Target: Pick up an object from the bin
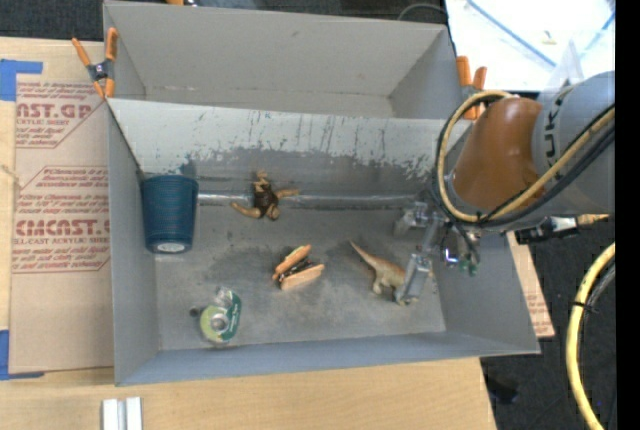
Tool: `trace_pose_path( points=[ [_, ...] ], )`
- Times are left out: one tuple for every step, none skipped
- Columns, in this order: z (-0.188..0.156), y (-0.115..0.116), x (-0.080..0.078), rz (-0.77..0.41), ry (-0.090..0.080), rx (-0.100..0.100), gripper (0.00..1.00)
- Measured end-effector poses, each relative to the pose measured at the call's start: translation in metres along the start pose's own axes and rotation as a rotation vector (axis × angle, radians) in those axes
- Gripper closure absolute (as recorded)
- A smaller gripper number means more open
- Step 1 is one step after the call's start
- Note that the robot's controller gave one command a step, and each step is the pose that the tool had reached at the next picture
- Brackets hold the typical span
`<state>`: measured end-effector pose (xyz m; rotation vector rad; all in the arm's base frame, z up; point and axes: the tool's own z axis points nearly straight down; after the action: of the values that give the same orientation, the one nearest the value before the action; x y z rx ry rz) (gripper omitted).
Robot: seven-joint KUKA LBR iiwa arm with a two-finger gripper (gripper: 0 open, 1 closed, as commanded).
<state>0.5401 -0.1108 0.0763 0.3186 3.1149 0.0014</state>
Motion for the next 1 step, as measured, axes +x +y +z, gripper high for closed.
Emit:
trace_pose_path(
  points=[
    [0.0043,0.0047,0.0025,0.043,0.001,0.001,0.0]
  ],
)
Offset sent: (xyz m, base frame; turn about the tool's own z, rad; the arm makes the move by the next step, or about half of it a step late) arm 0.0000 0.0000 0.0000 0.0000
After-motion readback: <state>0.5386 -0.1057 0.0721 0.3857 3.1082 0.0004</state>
